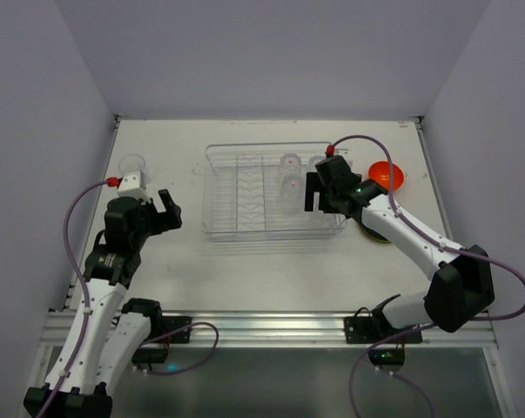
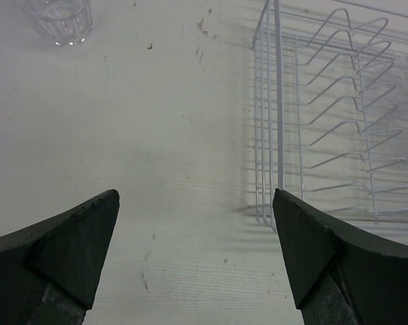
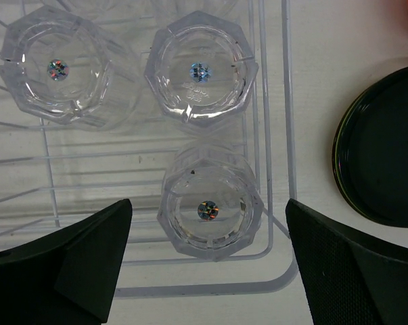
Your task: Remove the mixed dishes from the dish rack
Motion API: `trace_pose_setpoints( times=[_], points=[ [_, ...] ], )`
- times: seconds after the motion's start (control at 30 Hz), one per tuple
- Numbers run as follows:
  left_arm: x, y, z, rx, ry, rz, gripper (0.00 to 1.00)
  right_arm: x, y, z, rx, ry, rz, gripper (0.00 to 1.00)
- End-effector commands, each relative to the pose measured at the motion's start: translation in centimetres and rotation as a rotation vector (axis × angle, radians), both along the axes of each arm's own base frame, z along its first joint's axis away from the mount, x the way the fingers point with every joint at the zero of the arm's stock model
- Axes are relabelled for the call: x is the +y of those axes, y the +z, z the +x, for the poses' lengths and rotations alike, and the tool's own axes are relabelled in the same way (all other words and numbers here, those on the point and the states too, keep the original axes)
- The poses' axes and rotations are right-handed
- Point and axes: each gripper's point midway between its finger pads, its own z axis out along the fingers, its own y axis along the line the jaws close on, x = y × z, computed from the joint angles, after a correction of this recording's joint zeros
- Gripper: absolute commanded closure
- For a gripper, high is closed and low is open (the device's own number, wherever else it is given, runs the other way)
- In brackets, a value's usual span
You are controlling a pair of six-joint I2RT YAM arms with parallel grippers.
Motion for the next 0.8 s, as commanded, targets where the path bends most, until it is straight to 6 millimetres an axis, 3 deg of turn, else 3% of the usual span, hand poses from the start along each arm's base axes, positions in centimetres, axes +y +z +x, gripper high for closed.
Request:
trace_pose_setpoints(
  times=[0.0,0.13,0.47,0.77],
  points=[
    [-0.7,1.7,0.5,-0.071,-0.031,-0.024,0.00,-0.5,1.1,1.2,-0.047,-0.104,0.008,0.03],
    [-0.9,2.8,0.1,-0.130,-0.048,-0.030,0.00,-0.4,-0.1,1.4,-0.036,-0.135,0.006,0.03],
    [-1.3,3.0,-0.1,-0.141,-0.067,-0.032,0.00,0.5,-1.7,1.9,-0.022,-0.181,0.013,0.12],
    [-1.6,3.2,-0.2,-0.147,-0.078,-0.034,0.00,0.0,-3.5,1.2,-0.007,-0.232,-0.014,0.19]
  ],
)
